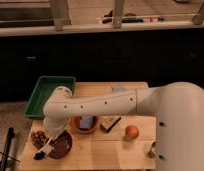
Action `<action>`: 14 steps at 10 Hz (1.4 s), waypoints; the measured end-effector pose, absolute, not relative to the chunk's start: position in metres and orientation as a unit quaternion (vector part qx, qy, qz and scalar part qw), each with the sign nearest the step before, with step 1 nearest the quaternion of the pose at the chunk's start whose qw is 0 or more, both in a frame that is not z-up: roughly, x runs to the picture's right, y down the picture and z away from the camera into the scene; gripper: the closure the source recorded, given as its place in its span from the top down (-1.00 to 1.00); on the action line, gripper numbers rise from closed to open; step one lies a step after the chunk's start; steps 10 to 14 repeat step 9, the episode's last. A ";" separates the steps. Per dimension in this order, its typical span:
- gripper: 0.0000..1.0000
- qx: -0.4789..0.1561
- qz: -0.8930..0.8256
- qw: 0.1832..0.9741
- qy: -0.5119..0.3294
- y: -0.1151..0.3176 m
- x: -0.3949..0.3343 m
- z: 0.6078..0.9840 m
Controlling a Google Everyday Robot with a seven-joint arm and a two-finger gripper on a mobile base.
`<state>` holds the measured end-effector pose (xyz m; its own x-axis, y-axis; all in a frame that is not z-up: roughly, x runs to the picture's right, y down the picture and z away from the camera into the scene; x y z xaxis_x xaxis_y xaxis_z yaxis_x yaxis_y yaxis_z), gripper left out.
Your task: Place brush in purple bowl
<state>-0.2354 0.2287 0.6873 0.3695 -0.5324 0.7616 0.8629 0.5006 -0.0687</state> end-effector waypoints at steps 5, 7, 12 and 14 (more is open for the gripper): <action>-0.65 -0.255 -0.439 0.793 -0.337 0.243 -0.237 0.691; -0.23 -0.256 -0.439 0.795 -0.332 0.246 -0.237 0.692; 0.16 -0.255 -0.437 0.797 -0.330 0.246 -0.235 0.692; 0.16 -0.255 -0.437 0.797 -0.330 0.246 -0.235 0.692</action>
